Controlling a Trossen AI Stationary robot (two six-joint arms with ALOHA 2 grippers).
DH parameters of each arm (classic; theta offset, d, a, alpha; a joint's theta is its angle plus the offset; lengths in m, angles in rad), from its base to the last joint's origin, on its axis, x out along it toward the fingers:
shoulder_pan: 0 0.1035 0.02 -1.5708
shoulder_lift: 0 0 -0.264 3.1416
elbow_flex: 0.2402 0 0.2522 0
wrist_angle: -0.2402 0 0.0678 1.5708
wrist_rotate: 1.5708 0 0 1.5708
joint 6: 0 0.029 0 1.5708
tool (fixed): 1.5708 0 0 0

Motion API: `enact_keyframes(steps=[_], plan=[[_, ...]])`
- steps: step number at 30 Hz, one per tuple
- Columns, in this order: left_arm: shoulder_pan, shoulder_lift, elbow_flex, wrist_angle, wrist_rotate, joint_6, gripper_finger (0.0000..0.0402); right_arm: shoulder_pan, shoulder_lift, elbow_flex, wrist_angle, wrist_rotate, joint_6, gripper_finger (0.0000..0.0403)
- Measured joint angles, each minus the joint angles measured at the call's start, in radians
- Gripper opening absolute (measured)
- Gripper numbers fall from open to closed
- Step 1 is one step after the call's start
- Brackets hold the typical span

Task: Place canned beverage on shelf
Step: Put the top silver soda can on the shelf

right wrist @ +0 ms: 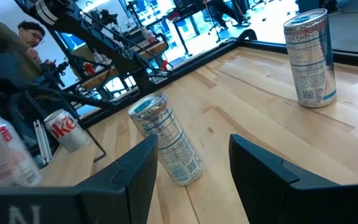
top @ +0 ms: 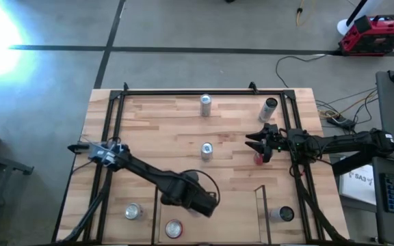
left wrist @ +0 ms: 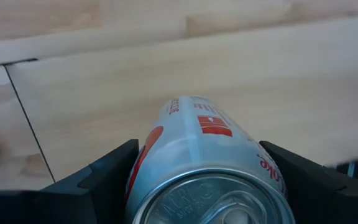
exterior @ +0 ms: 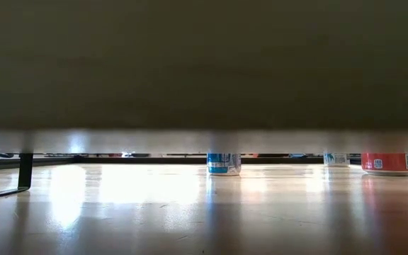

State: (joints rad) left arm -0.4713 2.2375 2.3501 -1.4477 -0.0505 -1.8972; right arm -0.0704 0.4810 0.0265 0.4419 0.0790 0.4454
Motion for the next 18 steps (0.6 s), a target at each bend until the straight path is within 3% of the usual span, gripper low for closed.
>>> enact_keyframes(steps=[18], plan=[[-0.032,0.047,-0.008,0.041,0.036,0.068,0.029,0.0,0.0,0.0,-0.004,0.0,0.0,0.0183]])
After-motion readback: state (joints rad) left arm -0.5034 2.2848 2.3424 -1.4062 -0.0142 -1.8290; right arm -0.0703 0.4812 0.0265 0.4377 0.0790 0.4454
